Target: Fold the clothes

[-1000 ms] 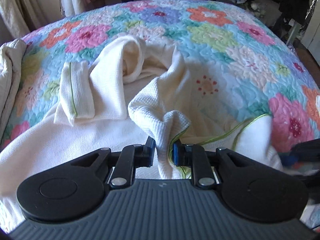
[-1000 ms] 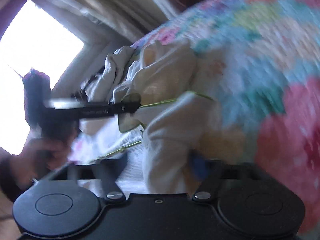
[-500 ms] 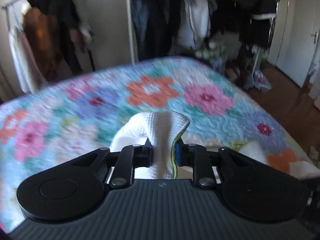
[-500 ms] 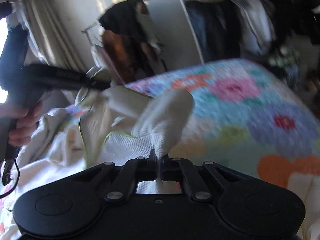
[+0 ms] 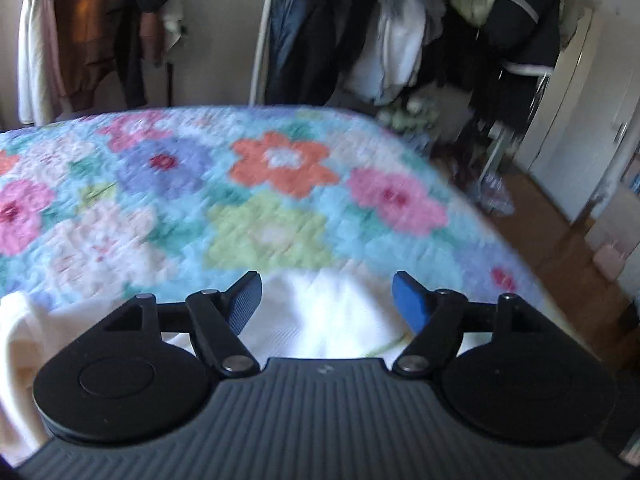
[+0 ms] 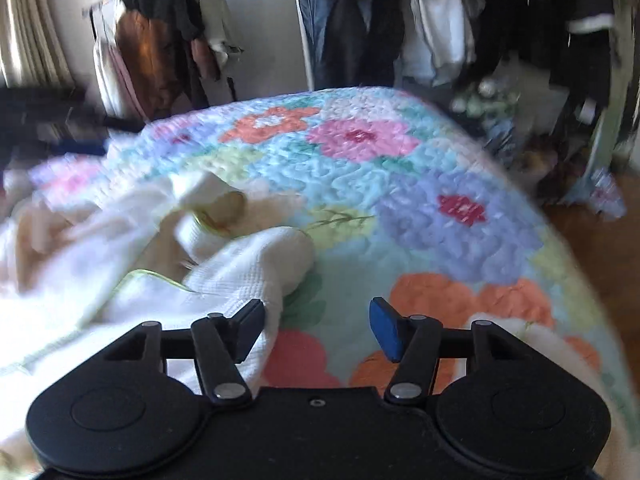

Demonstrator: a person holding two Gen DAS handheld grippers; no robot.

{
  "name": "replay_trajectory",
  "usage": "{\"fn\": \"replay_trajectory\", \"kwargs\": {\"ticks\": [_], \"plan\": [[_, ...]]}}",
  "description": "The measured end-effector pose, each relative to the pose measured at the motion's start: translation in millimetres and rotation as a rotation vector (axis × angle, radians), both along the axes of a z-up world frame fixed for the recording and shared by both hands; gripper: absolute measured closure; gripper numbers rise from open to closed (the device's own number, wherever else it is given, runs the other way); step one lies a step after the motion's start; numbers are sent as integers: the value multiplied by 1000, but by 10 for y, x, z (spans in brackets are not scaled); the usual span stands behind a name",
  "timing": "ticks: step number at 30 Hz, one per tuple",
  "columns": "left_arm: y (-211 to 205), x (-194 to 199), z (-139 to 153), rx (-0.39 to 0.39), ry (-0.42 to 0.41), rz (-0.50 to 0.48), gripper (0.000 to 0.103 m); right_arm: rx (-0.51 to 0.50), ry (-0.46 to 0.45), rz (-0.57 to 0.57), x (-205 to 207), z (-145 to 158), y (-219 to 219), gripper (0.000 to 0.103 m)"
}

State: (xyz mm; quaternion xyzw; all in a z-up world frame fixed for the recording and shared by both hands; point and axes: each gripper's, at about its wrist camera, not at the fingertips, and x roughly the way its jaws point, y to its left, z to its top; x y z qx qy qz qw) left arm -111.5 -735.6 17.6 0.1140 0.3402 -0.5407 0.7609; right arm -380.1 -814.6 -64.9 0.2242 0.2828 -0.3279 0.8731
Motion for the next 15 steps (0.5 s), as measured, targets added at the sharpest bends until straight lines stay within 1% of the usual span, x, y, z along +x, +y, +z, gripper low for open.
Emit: {"fn": "replay_trajectory", "kwargs": {"ticks": [3, 4, 5, 7, 8, 9, 10, 12, 15], "plan": [[102, -23, -237, 107, -67, -5, 31, 156, -123, -12, -57, -113, -152, 40], [105, -34, -352, 163, -115, -5, 31, 197, -135, -10, -48, -129, -152, 40], [103, -17, -434, 192, -113, 13, 31, 214, -130, -5, -33, -129, -130, 41], [99, 22, -591, 244, -98, 54, 32, 145, -47, 11, 9, -66, 0, 43], [98, 41, -670, 270, -91, 74, 33, 113, -21, 15, -15, -31, 49, 43], [129, 53, -689, 256, -54, 89, 33, 106, -16, 26, -90, 17, 89, 43], [171, 43, -675, 235, -35, 97, 33, 115, -20, 43, -190, 56, 105, 42], [268, -104, -581, 197, -68, 85, 31, 132, -27, 67, -400, 134, 130, 42], [414, -332, -435, 141, -121, 65, 31, 155, -26, 33, -799, 240, 124, 42]]}}
